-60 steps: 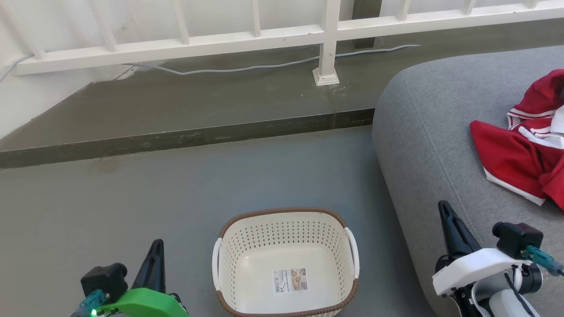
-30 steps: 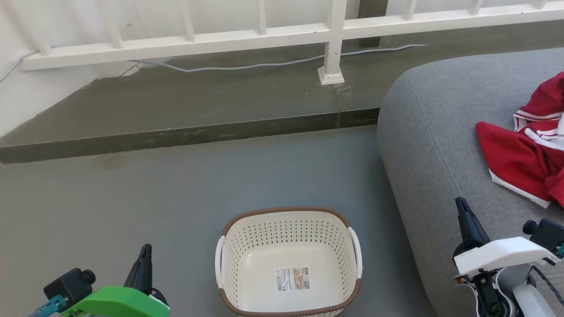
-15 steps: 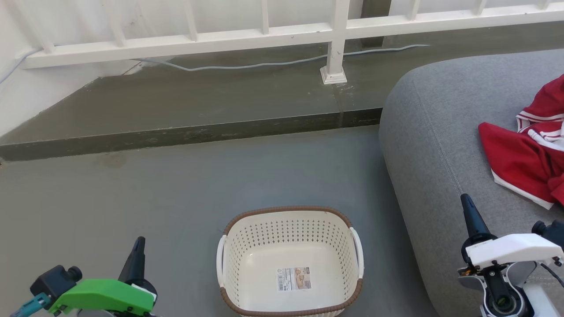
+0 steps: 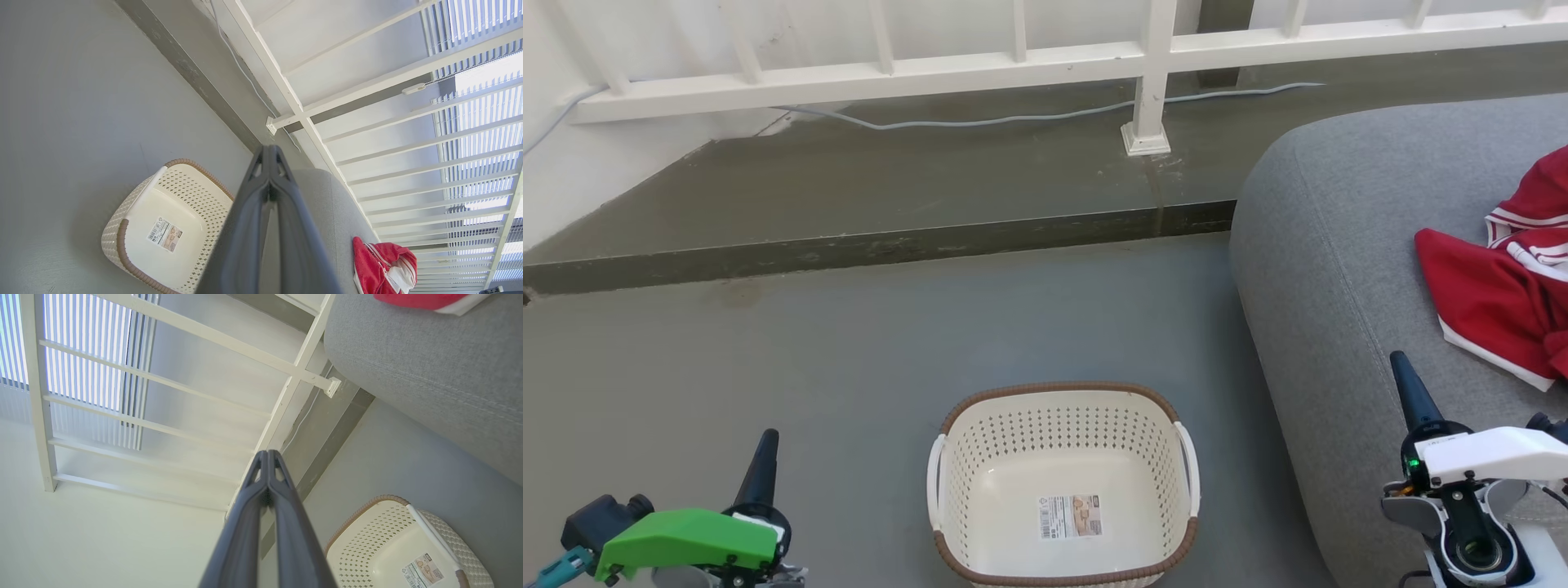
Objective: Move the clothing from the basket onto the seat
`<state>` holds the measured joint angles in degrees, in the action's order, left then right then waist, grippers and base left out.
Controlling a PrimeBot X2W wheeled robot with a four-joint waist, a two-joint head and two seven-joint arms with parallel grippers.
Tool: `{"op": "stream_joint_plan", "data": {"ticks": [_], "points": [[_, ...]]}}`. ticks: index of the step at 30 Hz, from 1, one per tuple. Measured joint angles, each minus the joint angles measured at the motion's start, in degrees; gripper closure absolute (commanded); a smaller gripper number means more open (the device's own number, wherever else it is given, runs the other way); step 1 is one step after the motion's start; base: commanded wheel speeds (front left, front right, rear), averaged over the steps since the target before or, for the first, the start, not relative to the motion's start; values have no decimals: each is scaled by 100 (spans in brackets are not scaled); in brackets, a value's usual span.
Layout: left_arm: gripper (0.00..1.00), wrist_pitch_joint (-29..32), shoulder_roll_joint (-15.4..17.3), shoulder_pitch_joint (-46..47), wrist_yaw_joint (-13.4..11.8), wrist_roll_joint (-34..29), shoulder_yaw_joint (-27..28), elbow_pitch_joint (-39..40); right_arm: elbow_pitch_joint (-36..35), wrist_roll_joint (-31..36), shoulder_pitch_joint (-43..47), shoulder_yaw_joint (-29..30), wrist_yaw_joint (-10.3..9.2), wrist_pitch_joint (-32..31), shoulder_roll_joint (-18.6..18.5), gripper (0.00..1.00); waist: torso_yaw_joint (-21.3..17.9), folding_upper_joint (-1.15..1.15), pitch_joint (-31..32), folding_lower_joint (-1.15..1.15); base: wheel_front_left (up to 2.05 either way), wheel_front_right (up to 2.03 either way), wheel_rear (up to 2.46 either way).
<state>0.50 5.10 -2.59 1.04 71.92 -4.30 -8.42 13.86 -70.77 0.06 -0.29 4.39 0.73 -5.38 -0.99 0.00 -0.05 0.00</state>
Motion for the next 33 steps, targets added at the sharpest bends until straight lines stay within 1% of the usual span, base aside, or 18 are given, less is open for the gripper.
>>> {"op": "stream_joint_plan", "data": {"ticks": [6, 11, 13, 18, 25, 31, 33], "points": [[100, 51, 0, 43, 122, 561, 73, -101, 43, -480, -104, 141, 45, -138, 34, 100, 22, 0, -3, 0, 0, 0, 0], [100, 67, -1, 161, 205, 933, 146, -205, 80, -834, -119, 230, 67, -234, 84, 100, 38, 0, -6, 0, 0, 0, 0], [100, 104, -1, 191, 249, 1048, 192, -230, 99, -999, -134, 274, 112, -261, 105, 100, 44, 0, -7, 0, 0, 0, 0], [100, 123, -2, 260, 305, 1411, 247, -321, 126, -1351, -220, 375, 126, -339, 137, 100, 59, 0, -9, 0, 0, 0, 0], [100, 179, -3, 338, 423, 1954, 344, -436, 166, -1831, -243, 525, 212, -453, 174, 100, 81, 0, -12, 0, 0, 0, 0], [100, 199, -5, 437, 501, 2321, 420, -528, 186, -2179, -330, 605, 219, -542, 188, 100, 96, 0, -15, 0, 0, 0, 0], [100, 199, -5, 443, 502, 2354, 423, -554, 192, -2207, -330, 622, 234, -542, 189, 100, 96, 0, -15, 0, 0, 0, 0]]}}
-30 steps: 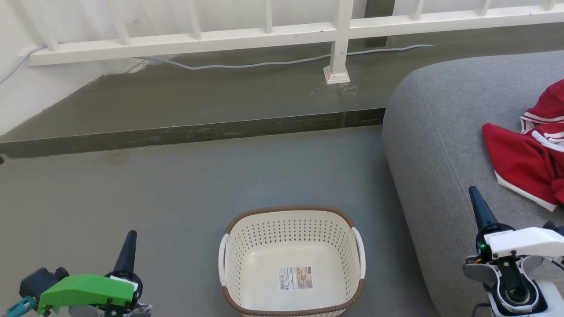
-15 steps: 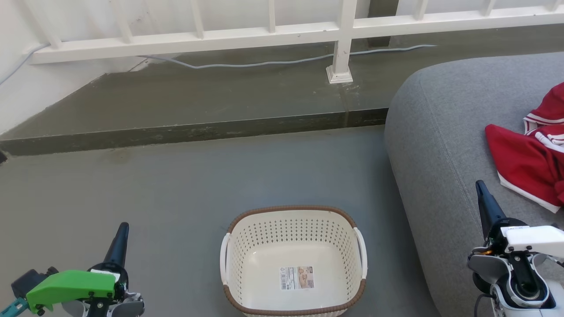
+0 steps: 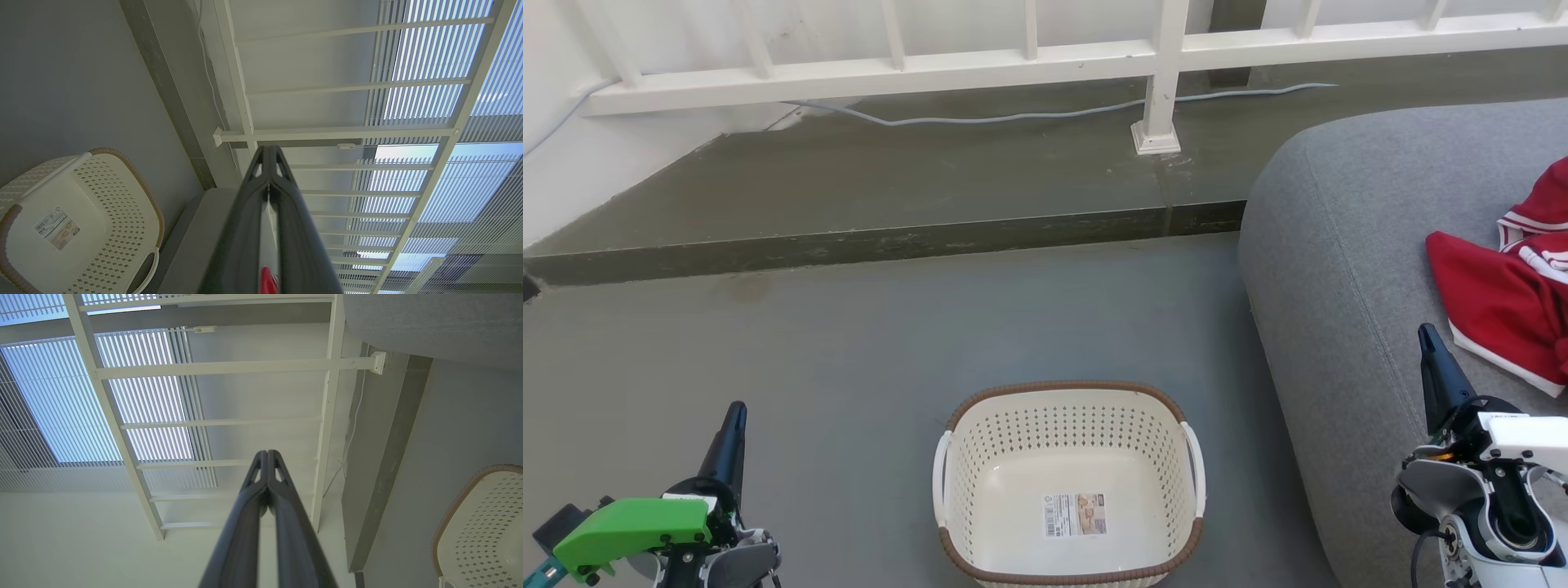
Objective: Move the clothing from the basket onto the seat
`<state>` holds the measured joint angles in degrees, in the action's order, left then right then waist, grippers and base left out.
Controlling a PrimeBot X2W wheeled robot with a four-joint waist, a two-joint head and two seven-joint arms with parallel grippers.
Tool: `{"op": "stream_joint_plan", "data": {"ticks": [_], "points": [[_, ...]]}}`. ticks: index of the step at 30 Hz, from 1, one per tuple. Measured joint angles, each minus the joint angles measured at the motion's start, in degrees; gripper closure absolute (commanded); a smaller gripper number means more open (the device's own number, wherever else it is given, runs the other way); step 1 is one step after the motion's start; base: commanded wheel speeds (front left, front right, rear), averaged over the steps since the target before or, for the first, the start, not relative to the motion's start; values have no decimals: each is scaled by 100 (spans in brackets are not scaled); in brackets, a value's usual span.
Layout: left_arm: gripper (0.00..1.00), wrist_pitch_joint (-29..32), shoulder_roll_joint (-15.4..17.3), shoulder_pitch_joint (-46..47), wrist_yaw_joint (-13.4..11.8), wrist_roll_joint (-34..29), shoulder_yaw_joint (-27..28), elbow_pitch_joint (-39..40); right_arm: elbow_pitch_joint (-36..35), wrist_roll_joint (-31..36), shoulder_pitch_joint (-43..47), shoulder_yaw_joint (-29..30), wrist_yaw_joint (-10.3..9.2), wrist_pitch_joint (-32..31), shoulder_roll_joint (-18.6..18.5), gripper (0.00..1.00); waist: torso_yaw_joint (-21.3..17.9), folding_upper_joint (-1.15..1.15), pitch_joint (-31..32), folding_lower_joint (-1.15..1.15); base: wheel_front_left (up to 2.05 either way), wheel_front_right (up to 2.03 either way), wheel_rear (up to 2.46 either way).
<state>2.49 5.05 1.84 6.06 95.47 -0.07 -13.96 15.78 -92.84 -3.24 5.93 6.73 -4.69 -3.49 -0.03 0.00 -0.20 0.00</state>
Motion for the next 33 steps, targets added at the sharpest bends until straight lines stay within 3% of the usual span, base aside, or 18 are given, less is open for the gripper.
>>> {"op": "stream_joint_plan", "data": {"ticks": [33], "points": [[100, 33, -8, 58, 55, 0, 9, -102, 1, 0, -1, 24, 8, -16, 3, 100, 1, 0, 3, 0, 0, 0, 0]]}}
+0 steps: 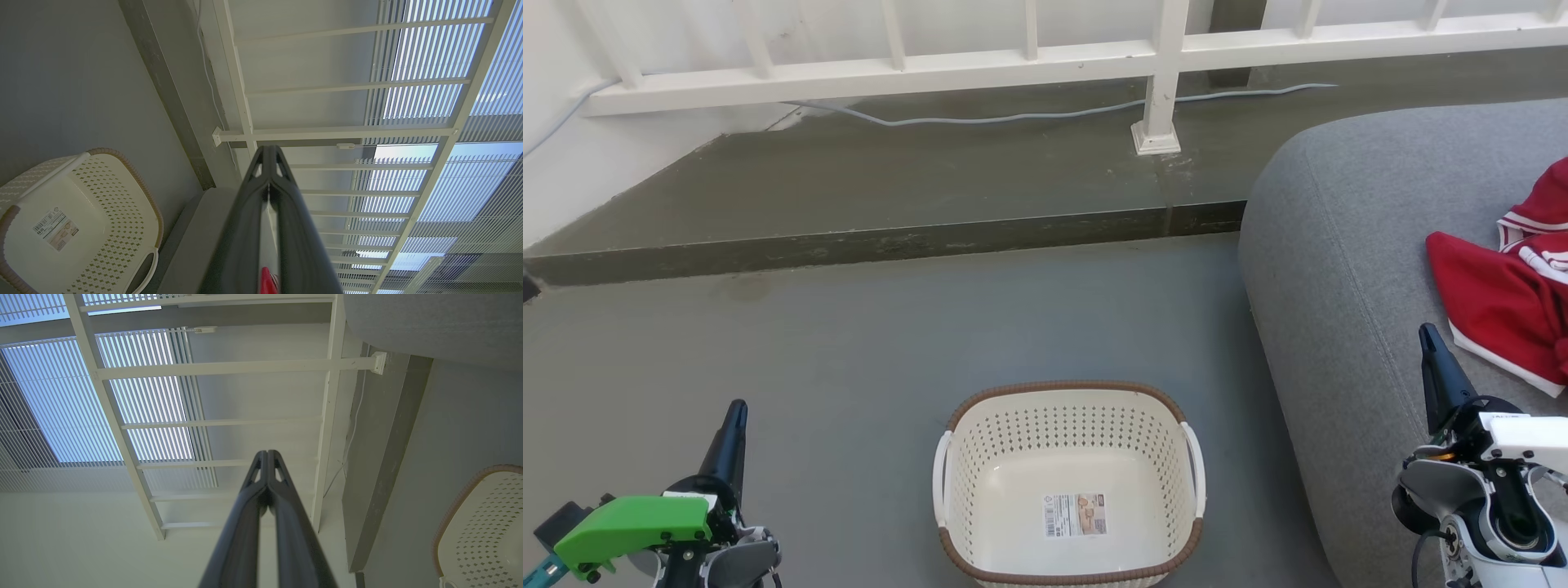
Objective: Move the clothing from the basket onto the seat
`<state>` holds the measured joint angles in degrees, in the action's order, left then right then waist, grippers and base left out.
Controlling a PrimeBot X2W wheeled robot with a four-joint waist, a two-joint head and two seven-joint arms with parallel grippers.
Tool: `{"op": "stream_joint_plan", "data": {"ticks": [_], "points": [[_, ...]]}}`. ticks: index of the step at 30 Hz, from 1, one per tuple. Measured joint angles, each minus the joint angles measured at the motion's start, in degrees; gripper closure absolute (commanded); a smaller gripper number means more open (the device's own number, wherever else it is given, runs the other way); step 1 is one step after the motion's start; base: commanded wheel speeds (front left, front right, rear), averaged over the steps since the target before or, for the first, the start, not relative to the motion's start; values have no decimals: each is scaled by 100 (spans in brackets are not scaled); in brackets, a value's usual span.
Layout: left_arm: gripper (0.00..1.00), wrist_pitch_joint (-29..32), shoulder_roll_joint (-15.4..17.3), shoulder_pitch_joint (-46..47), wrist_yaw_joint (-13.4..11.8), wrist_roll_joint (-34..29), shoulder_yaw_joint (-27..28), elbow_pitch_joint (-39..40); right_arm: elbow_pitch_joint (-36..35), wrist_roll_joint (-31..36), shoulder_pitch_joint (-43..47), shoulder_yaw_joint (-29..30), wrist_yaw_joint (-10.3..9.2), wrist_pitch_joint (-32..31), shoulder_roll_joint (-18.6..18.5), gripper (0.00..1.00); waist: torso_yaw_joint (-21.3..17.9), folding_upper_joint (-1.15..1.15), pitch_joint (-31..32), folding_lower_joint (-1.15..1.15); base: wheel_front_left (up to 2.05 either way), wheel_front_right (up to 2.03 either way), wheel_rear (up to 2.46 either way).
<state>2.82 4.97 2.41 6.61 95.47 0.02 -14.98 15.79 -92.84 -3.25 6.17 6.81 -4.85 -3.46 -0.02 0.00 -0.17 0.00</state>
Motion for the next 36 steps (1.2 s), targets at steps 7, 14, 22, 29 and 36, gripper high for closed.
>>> {"op": "stream_joint_plan", "data": {"ticks": [7, 14, 22, 29, 36], "points": [[100, 0, -2, 1, 1, 0, 2, -27, 0, 0, 0, 4, 0, 0, 0, 100, 0, 0, 0, 0, 0, 0, 0], [100, 0, -3, 4, 1, 0, 4, -45, 0, 0, 0, 8, 0, 0, 1, 100, 0, 0, 1, 0, 0, 0, 0], [100, 15, -4, 8, 20, 0, 9, -65, 0, 0, 0, 10, 0, 0, 2, 100, 1, 0, 1, 0, 0, 0, 0], [100, 15, -5, 10, 21, 0, 11, -75, 0, 0, 0, 14, 0, 0, 3, 100, 1, 0, 1, 0, 0, 0, 0], [100, 15, -7, 13, 27, 0, 14, -83, 0, 0, 0, 18, 0, 0, 4, 100, 1, 0, 1, 0, 0, 0, 0]]}}
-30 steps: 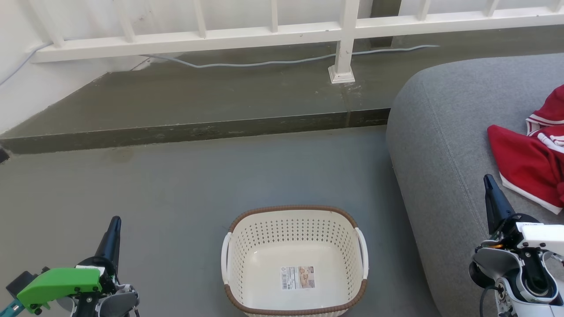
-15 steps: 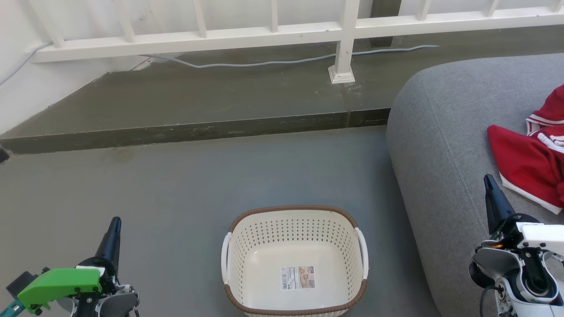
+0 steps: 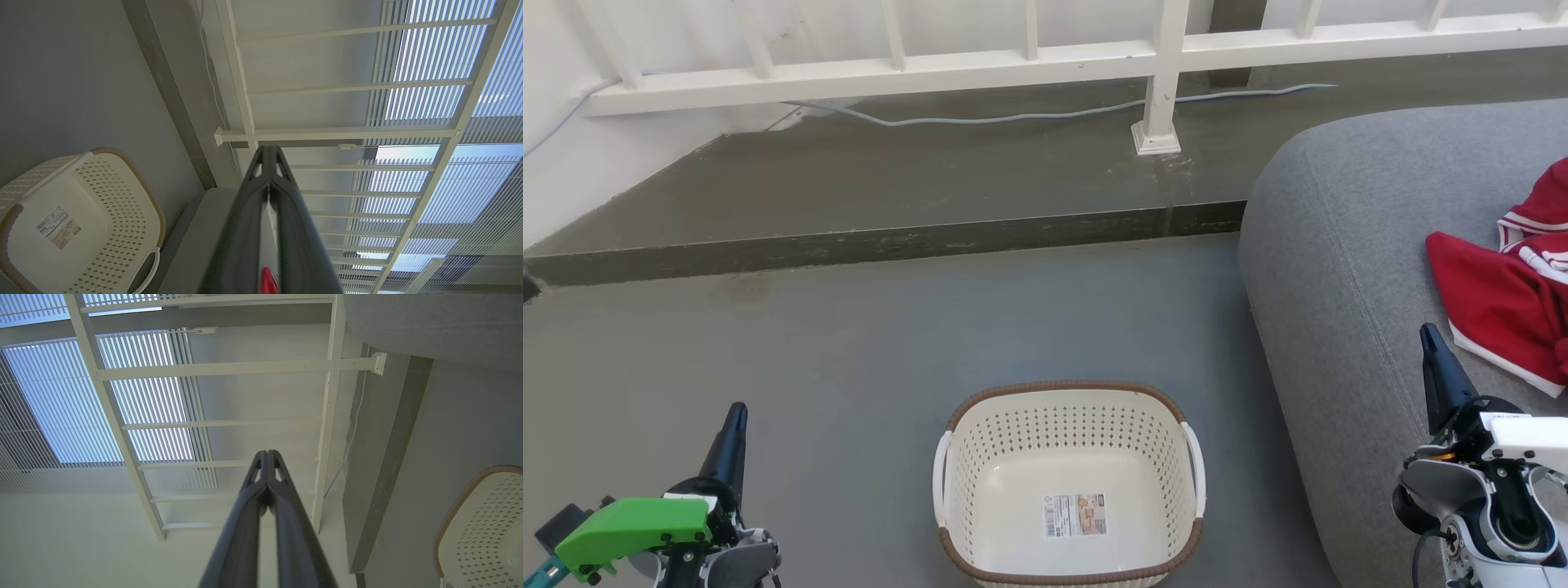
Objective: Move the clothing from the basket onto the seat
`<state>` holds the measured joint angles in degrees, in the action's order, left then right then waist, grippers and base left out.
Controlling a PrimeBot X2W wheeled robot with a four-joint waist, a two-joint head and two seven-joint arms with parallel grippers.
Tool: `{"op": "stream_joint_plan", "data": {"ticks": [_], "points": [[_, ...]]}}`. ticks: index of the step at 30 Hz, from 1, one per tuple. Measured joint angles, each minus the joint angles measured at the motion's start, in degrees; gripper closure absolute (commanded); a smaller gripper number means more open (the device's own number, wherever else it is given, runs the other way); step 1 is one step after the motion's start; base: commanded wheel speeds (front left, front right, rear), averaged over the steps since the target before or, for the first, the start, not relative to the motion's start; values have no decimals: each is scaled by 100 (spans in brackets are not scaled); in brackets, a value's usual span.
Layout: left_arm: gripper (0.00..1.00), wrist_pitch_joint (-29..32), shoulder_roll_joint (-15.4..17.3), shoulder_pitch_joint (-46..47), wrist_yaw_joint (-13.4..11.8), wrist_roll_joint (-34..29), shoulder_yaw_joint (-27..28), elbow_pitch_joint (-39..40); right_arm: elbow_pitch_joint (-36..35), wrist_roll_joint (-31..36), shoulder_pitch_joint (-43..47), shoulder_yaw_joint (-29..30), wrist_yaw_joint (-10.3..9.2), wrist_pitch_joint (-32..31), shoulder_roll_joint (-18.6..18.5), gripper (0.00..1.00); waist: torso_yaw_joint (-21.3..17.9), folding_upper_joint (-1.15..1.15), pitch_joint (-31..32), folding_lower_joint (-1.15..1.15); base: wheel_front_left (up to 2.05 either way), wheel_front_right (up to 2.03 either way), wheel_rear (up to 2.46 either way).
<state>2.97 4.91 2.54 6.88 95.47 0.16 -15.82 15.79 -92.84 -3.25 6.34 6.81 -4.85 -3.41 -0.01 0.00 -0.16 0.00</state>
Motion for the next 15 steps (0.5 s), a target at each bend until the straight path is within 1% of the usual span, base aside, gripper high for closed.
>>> {"op": "stream_joint_plan", "data": {"ticks": [15], "points": [[100, 1, -2, 5, 1, 0, 5, -7, 0, 0, 0, 2, 0, -1, 3, 100, 0, 0, 0, 0, 0, 0, 0]]}}
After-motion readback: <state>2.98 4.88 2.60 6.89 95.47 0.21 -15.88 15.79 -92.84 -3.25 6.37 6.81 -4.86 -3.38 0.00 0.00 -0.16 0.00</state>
